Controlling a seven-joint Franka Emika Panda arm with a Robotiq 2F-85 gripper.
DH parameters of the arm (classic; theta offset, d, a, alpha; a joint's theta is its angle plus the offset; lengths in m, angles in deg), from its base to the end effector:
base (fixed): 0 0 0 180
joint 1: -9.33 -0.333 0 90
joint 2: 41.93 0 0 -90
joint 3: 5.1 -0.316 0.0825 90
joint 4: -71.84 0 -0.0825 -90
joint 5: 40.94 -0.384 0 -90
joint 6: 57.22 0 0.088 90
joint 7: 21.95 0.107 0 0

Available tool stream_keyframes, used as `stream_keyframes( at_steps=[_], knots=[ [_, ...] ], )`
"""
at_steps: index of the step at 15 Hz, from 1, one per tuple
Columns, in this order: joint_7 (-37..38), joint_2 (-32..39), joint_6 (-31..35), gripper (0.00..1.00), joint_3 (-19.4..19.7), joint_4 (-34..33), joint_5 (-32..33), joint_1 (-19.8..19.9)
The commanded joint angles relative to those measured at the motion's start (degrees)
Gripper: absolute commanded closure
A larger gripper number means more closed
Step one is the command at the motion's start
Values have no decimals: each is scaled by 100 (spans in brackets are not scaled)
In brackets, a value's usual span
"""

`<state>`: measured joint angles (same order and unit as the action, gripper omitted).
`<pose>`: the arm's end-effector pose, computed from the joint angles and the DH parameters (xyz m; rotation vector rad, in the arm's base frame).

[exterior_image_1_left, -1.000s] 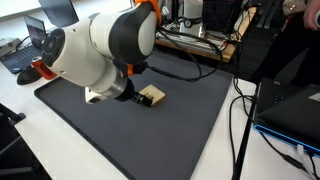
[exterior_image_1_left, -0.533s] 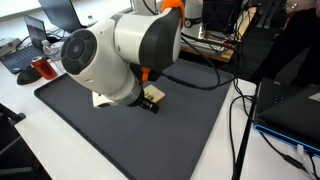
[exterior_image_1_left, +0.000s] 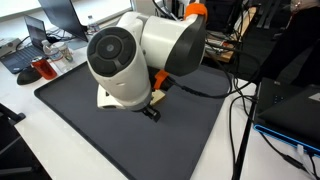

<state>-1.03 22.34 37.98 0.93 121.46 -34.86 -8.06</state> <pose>0.7358 0.1690 0.1900 2.8294 -0.1359 -0.3569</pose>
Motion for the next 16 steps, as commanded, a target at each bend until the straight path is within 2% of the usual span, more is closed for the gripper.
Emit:
stream_keyframes(
  at_steps=[1, 5, 8, 12, 13, 14, 16],
  knots=[
    [639, -251, 357, 0, 269, 441, 287, -347],
    [1362, -581, 684, 0, 461, 1054, 368, -666],
    [1810, -1081, 1042, 0, 554, 1862, 330, -851],
    [2025, -1757, 1446, 0, 629, 2792, 349, -993],
    [1998, -1939, 1549, 0, 619, 3030, 331, -1001],
    [2055, -2135, 1624, 0, 345, 3233, 545, -838],
    [1975, -2514, 1848, 0, 224, 3711, 619, -783]
  ],
)
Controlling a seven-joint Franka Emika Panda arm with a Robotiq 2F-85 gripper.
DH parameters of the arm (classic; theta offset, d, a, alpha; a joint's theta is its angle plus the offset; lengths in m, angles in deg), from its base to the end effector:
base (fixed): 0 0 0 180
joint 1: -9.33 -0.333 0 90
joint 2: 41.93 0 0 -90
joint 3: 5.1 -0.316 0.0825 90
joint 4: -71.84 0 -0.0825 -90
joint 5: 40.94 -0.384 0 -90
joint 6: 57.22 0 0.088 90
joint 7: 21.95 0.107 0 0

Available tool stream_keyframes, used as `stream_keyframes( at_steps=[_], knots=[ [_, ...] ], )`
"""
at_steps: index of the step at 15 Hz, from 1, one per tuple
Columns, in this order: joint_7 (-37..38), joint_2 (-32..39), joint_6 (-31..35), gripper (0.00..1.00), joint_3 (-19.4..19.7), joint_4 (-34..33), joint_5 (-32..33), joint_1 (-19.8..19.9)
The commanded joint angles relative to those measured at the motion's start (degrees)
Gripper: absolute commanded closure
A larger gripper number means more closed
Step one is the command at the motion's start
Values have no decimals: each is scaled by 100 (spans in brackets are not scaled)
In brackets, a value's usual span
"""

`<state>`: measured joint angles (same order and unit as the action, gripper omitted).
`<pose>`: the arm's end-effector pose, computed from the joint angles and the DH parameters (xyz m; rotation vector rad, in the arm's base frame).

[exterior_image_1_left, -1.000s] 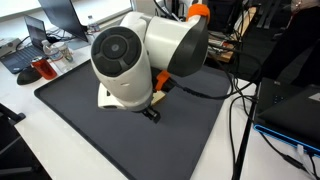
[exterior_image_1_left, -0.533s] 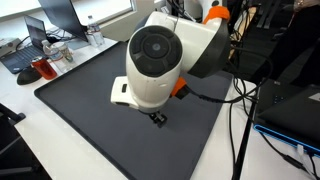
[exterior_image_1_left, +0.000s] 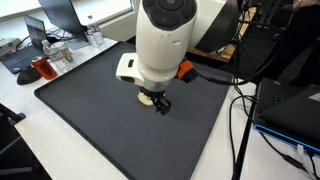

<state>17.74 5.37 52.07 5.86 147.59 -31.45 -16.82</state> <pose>0.6873 0.2045 0.2316 2.7400 -0.4280 -0.0910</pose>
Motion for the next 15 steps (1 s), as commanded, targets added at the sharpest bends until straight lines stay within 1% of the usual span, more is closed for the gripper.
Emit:
stream_keyframes(
  at_steps=[1, 4, 8, 13, 15],
  knots=[
    [78, -999, 562, 0, -317, 1347, 332, 119],
    [105, -1548, 968, 0, -442, 2110, 472, 202],
    [4, -2246, 1687, 0, -585, 3205, 616, 403],
    [-154, -3106, 2829, 0, -695, 4674, 591, 814],
    [-445, -3454, 3307, 0, -751, 5287, 546, 1010]
  ],
)
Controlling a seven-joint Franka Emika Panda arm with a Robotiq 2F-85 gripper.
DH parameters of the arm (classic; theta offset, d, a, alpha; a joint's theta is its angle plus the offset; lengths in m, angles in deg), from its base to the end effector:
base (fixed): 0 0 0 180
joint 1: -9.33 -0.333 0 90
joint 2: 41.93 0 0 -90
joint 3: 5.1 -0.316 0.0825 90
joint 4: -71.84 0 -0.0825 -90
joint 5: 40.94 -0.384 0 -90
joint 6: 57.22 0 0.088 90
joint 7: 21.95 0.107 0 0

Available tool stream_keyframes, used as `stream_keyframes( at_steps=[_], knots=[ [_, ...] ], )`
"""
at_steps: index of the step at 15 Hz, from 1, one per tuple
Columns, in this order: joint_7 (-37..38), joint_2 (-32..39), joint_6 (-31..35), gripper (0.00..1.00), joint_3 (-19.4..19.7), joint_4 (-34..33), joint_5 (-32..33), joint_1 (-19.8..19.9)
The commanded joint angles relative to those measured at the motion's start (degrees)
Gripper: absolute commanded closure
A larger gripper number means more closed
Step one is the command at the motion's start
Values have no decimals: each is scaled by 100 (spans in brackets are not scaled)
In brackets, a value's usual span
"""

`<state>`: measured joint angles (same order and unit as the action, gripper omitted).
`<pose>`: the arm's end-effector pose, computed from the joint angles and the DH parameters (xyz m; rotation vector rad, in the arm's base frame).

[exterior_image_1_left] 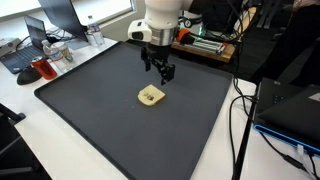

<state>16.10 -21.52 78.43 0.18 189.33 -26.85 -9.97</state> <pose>0.5731 0.1413 0.2616 2.9228 -0.3442 0.0769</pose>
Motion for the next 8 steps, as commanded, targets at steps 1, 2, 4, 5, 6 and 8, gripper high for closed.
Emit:
stream_keyframes(
  at_steps=[1, 2, 4, 5, 6, 8],
  knots=[
    [-527, -931, 953, 0, -236, 1430, 7, 450],
    [-734, -1053, 1194, 0, -271, 1676, -35, 550],
    [-1208, -1277, 1746, 0, -352, 2163, -183, 756],
    [-1487, -1363, 2049, 0, -393, 2396, -257, 859],
    [-1869, -1440, 2359, 0, -481, 2622, -452, 992],
    [-2749, -1539, 2982, 0, -715, 3022, -1136, 1277]
  ],
)
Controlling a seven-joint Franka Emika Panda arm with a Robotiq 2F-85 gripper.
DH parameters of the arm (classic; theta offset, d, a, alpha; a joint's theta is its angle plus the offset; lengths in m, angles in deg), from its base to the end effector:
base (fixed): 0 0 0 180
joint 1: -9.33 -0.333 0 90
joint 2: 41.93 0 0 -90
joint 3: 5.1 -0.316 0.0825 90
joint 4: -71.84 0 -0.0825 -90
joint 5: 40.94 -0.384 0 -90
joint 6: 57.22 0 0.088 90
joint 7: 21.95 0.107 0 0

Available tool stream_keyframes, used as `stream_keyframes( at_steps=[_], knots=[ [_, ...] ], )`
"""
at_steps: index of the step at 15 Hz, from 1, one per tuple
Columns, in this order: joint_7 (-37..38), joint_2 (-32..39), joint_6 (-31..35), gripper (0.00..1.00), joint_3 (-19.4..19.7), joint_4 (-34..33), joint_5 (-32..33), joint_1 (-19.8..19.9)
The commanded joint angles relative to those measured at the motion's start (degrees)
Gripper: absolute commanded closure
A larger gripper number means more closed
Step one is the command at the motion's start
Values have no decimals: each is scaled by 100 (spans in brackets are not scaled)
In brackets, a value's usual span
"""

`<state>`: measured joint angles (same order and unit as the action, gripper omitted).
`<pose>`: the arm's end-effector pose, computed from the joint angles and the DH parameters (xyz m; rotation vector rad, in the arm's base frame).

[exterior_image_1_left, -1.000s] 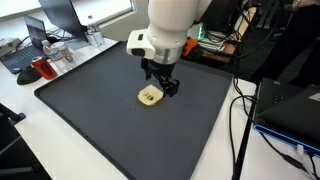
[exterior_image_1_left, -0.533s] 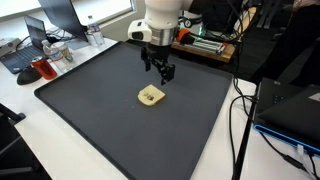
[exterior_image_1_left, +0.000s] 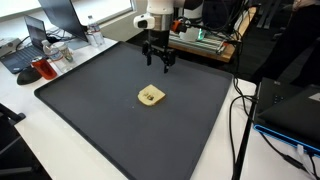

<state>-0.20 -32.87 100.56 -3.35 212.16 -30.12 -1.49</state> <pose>0.4924 0.0862 0.2503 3.0834 -0.0785 0.2536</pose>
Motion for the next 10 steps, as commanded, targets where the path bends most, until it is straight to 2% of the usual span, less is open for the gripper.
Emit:
stream_keyframes(
  at_steps=[1, 2, 3, 4, 6, 9, 10],
  knots=[
    [-1519, -422, 1012, 0, -495, 880, -1199, 542],
    [-1965, -422, 1171, 0, -682, 976, -1699, 678],
    [-2137, -403, 1112, 0, -1287, 942, -2228, 1193],
    [-1656, -202, 986, 0, -622, 724, -1556, 629],
    [-1956, -213, 1047, 0, -979, 790, -2002, 901],
    [-1981, -223, 1052, 0, -1056, 791, -2060, 963],
    [-2095, -130, 1017, 0, -1006, 690, -1871, 965]
  ],
)
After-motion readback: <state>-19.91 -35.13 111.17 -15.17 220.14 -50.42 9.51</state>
